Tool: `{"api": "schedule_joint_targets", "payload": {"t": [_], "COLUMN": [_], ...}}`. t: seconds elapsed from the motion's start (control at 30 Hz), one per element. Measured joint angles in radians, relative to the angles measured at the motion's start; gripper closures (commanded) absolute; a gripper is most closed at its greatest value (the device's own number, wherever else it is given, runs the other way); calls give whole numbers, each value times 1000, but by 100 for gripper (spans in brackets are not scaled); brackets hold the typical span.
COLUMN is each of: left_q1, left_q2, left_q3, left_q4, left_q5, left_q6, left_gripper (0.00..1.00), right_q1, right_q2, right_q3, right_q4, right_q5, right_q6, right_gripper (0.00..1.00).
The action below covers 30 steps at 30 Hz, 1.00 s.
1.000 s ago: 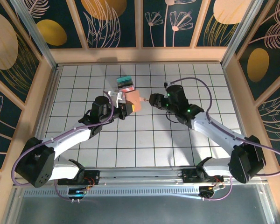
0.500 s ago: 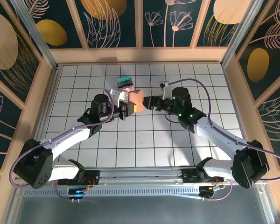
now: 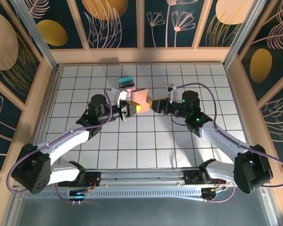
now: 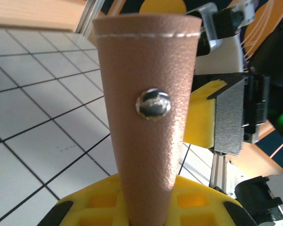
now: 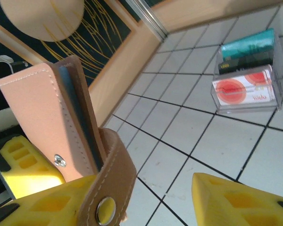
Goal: Take the credit cards out of the card holder
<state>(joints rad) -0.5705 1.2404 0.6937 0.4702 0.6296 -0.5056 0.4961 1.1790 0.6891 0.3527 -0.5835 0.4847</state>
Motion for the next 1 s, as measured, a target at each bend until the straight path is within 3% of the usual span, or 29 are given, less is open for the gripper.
{"api": "schedule_joint_targets", "payload": {"t": [0.5,1.0], "left_q1": [0,2], "left_q2": [-5,-8], "left_q3": [-6,-42], "left_q4": [80,133], "left_q5": [119,175], "left_q6": [-50,-72], "left_gripper": [100,100], "right_q1": [-50,-50], "right_q2": [-13,-7], "right_q3": [-31,-64], "right_q4": [203,303], "right_q5": [-224,-316], "right_q6": [87,128], "right_gripper": [52,60]}}
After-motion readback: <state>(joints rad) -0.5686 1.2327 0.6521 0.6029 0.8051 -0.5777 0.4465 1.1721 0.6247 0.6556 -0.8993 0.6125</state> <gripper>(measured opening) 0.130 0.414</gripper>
